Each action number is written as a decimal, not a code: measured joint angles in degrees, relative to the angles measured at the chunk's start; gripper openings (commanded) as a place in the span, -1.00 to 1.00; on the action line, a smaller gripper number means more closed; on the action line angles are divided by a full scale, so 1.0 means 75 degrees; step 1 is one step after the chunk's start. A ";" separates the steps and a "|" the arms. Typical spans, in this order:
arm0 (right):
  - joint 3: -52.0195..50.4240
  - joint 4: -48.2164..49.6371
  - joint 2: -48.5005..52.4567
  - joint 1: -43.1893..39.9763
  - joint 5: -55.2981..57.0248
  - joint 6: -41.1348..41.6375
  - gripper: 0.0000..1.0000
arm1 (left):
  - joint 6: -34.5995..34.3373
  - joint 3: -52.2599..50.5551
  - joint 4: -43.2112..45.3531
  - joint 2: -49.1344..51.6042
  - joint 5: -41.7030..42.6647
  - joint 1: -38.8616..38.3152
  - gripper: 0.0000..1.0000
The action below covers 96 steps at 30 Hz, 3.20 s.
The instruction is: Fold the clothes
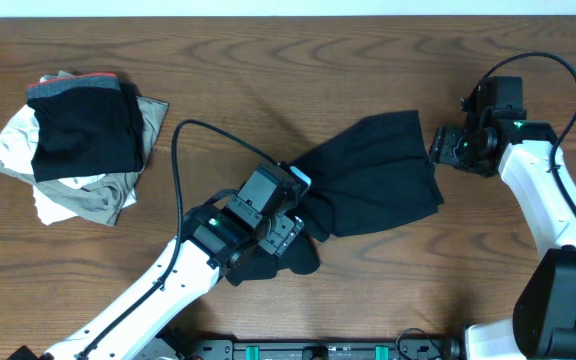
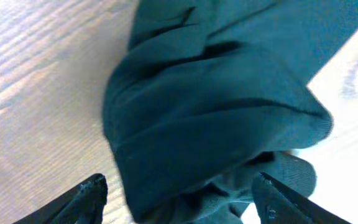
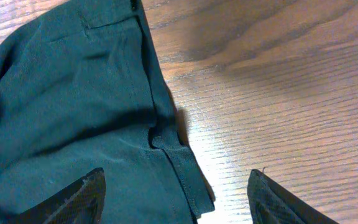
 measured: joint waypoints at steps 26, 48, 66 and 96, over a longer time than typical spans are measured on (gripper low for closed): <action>0.0000 -0.0061 0.0000 0.0000 0.0000 0.0000 0.40 | 0.0003 0.0000 0.0338 0.0000 -0.0315 0.0000 -0.88; 0.0000 0.2978 0.0944 0.0595 -0.0691 -0.0326 0.41 | -0.0347 0.0449 0.0251 -0.2614 -0.1131 0.0000 -0.88; -0.0006 0.5692 0.3025 0.0796 -0.0731 -0.0414 0.41 | -0.0431 0.0449 0.0227 -0.1950 -0.1078 0.0000 -0.88; 0.0119 0.5896 0.3404 0.0790 -0.0449 -0.0277 -0.98 | -0.0431 0.0449 0.0233 -0.1789 -0.1075 0.0000 -0.88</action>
